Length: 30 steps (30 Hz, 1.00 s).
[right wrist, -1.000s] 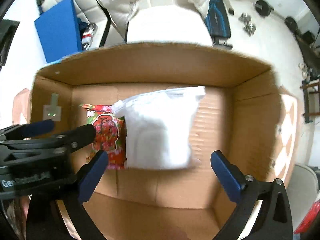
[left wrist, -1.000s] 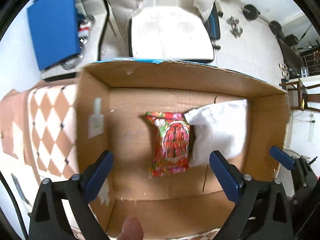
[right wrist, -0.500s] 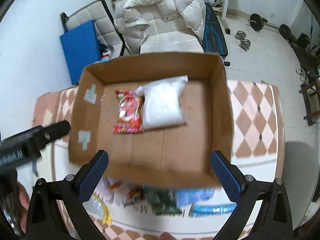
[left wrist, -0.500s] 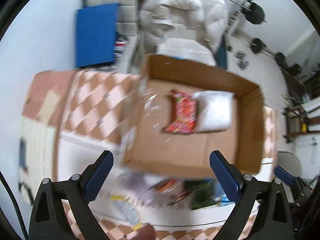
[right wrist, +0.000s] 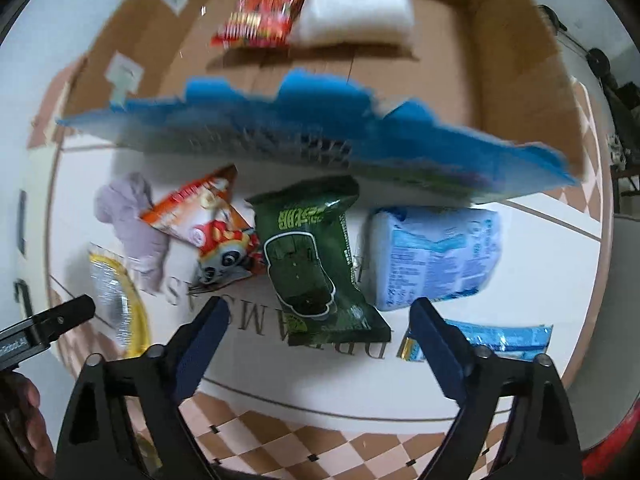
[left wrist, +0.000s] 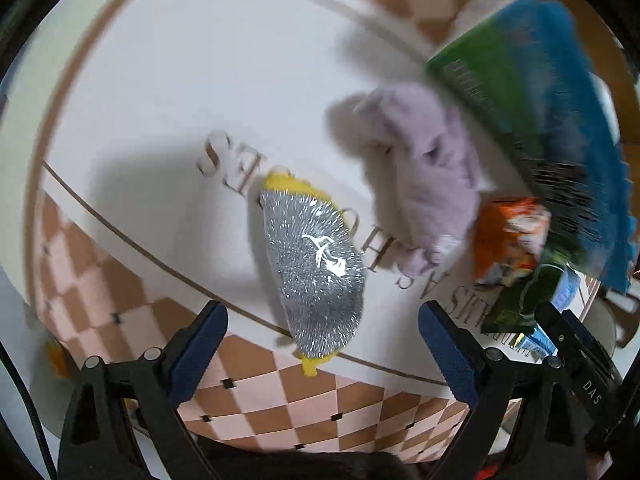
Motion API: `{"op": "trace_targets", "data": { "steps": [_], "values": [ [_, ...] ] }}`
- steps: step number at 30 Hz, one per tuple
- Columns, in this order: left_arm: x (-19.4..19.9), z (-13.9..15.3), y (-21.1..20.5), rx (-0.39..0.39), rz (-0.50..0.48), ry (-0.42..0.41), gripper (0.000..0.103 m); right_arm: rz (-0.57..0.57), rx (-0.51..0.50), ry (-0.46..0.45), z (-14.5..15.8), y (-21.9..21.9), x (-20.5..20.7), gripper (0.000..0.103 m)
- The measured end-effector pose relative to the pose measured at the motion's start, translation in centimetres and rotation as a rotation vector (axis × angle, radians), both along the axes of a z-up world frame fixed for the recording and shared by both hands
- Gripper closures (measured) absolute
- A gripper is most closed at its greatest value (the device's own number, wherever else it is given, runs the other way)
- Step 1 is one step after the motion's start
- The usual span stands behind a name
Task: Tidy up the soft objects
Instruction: 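Grasp the silver glitter sponge with the left gripper while the right gripper grasps the green snack bag, then lower the sponge and green bag into the box and open both grippers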
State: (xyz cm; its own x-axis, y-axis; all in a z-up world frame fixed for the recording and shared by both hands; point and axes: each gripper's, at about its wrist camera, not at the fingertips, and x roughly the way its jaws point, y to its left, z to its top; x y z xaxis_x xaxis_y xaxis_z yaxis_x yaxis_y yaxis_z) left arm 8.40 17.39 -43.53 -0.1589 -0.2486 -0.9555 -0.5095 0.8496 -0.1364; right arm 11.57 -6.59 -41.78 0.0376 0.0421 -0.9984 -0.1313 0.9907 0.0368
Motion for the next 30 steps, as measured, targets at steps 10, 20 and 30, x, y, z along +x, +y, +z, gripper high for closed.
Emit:
{"op": "trace_targets", "data": {
  "steps": [10,20,30],
  "values": [
    [-1.5,-2.7,-0.2,0.06,-0.069,0.005,0.055,0.029,-0.05,0.053,-2.7,1.1,-1.0,0.019],
    [-4.3,0.3,-2.4,0.198,-0.242,-0.116,0.061,-0.011,-0.021,0.112,-3.2,-0.4,-4.7,0.066],
    [-6.3,12.0,-9.2,0.136,-0.425,-0.348,0.061,-0.083,0.223,0.132,2.7,-5.2,-12.2,0.068]
  ]
}}
